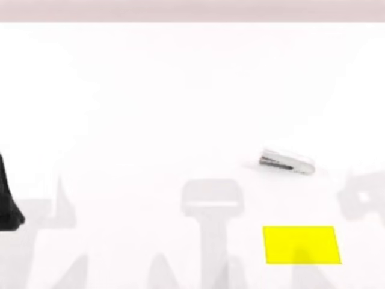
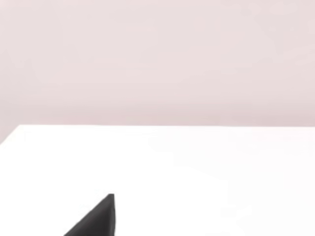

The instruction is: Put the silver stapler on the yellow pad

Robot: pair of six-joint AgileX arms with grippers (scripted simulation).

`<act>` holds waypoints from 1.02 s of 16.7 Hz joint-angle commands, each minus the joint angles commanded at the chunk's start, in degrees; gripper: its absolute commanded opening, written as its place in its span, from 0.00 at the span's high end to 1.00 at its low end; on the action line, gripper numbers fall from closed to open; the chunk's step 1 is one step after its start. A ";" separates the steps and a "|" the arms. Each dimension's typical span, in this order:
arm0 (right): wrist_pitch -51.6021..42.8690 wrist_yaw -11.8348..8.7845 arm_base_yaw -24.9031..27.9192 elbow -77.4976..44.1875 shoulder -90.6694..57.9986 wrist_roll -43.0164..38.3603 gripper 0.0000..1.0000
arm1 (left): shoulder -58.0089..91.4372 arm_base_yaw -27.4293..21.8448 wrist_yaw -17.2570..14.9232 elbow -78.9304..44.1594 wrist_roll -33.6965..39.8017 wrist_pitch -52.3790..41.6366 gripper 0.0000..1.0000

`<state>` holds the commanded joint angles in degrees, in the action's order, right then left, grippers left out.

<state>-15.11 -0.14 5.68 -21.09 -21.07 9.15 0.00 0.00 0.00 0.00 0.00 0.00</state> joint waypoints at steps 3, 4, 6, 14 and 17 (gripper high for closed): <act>-10.65 0.14 3.64 -15.92 -17.23 6.30 0.00 | 0.00 0.00 0.00 0.00 0.00 0.00 0.00; -14.53 0.20 4.95 -21.63 -23.75 8.57 0.00 | 0.00 0.00 0.00 0.00 0.00 0.00 0.00; -22.54 0.31 7.63 -33.25 -37.48 13.21 0.00 | 0.00 0.00 0.00 0.00 0.00 0.00 0.00; -51.50 0.48 17.56 -74.49 -85.74 29.98 0.00 | 0.00 0.00 0.00 0.00 0.00 0.00 0.00; -58.76 0.44 20.29 -86.15 -96.93 34.52 0.00 | 0.00 0.00 0.00 0.00 0.00 0.00 0.00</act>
<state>-73.88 0.30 25.97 -107.24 -118.00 43.67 0.00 0.00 0.00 0.00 0.00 0.00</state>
